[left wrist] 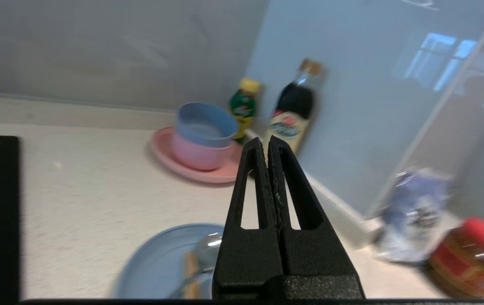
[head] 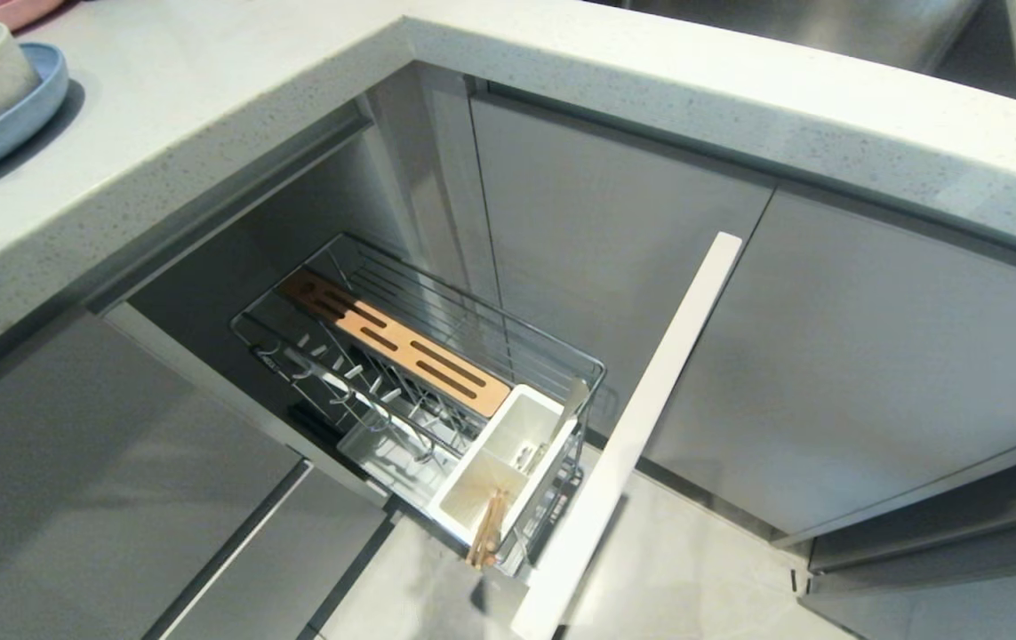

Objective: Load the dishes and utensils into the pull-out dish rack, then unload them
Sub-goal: Close the cupboard

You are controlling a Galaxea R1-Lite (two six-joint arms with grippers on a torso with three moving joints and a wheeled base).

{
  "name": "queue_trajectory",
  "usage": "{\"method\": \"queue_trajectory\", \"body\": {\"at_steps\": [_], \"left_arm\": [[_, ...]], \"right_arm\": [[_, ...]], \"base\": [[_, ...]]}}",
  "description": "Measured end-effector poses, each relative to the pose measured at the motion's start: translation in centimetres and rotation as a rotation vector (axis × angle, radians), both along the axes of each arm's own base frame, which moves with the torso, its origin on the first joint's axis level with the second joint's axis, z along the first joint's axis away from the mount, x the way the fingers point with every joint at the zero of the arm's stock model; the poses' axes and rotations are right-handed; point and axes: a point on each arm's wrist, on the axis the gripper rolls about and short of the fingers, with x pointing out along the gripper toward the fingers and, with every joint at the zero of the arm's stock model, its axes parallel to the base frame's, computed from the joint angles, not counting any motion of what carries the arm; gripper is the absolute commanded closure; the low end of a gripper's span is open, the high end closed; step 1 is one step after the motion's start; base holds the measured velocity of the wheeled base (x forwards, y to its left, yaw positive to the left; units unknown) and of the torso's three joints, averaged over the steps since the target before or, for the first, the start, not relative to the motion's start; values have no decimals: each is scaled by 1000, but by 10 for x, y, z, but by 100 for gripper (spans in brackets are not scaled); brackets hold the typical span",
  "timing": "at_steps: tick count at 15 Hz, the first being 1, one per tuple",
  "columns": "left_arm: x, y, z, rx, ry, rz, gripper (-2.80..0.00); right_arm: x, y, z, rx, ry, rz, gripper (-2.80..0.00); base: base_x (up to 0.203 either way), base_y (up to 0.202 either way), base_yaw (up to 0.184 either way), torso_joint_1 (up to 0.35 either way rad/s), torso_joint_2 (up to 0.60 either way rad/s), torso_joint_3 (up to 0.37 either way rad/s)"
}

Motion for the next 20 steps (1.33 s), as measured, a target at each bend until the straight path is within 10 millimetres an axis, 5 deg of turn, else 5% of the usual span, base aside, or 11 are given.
{"method": "queue_trajectory", "body": {"at_steps": [3, 8, 14, 20], "left_arm": [[-12, -23, 27, -84, 36, -142, 0], [-10, -57, 38, -232, 146, -359, 0], [20, -117, 13, -225, 343, -583, 0], [21, -194, -20, -125, 530, -764, 0]], "right_arm": [[0, 0, 0, 0, 0, 1, 0], [0, 0, 0, 0, 0, 0, 0], [0, 0, 0, 0, 0, 0, 0], [0, 0, 0, 0, 0, 0, 0]], "base": [[0, 0, 0, 0, 0, 0], [0, 0, 0, 0, 0, 0], [0, 0, 0, 0, 0, 0], [0, 0, 0, 0, 0, 0]]}}
